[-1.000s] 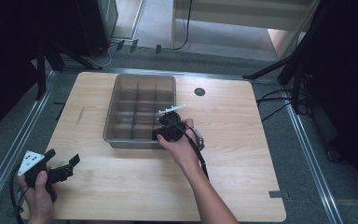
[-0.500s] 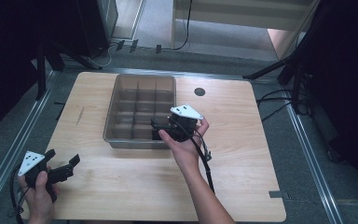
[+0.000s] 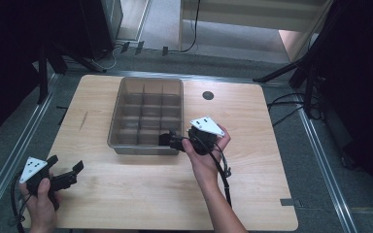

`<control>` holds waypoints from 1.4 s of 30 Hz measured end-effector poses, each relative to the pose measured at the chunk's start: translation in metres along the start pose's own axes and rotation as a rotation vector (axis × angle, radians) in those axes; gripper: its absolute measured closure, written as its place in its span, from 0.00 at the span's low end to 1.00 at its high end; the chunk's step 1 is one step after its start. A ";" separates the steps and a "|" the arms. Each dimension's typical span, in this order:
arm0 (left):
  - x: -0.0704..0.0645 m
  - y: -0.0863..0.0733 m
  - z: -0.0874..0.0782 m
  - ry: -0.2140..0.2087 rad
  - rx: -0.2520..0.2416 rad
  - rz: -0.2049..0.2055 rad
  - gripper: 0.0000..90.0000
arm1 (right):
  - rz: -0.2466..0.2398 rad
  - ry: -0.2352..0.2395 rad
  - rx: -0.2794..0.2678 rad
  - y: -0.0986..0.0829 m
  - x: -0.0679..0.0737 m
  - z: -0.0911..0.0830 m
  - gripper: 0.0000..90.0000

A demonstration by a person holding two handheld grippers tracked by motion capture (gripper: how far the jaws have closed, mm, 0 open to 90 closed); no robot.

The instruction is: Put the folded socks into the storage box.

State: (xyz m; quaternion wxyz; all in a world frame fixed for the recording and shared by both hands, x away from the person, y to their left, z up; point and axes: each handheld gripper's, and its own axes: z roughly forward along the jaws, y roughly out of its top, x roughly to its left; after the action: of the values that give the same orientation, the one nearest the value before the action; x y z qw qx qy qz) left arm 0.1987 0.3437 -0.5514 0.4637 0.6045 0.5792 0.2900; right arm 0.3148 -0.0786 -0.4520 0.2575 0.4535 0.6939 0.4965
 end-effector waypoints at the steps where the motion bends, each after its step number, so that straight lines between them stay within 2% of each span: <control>1: 0.000 0.000 0.000 -0.001 -0.001 0.001 0.01 | -0.002 -0.009 -0.002 -0.002 -0.003 -0.003 0.00; 8: -0.001 0.000 0.000 0.001 0.000 0.006 0.01 | 0.018 -0.046 -0.013 -0.014 -0.023 -0.018 0.00; 20: -0.002 0.000 0.000 0.001 -0.001 0.015 0.01 | 0.009 -0.113 0.004 -0.041 -0.056 -0.040 0.00; 25: -0.002 -0.001 0.000 0.004 -0.003 0.016 0.01 | 0.031 -0.136 0.002 -0.053 -0.069 -0.050 0.00; 42: -0.003 -0.001 -0.001 0.005 -0.008 0.017 0.01 | 0.039 -0.209 0.029 -0.097 -0.102 -0.079 0.00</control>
State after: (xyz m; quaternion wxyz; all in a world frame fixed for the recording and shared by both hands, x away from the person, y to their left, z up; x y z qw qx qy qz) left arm 0.1966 0.3411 -0.5514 0.4621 0.6067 0.5741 0.2980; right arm 0.2610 -0.2144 -0.5211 0.3121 0.5199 0.6613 0.4416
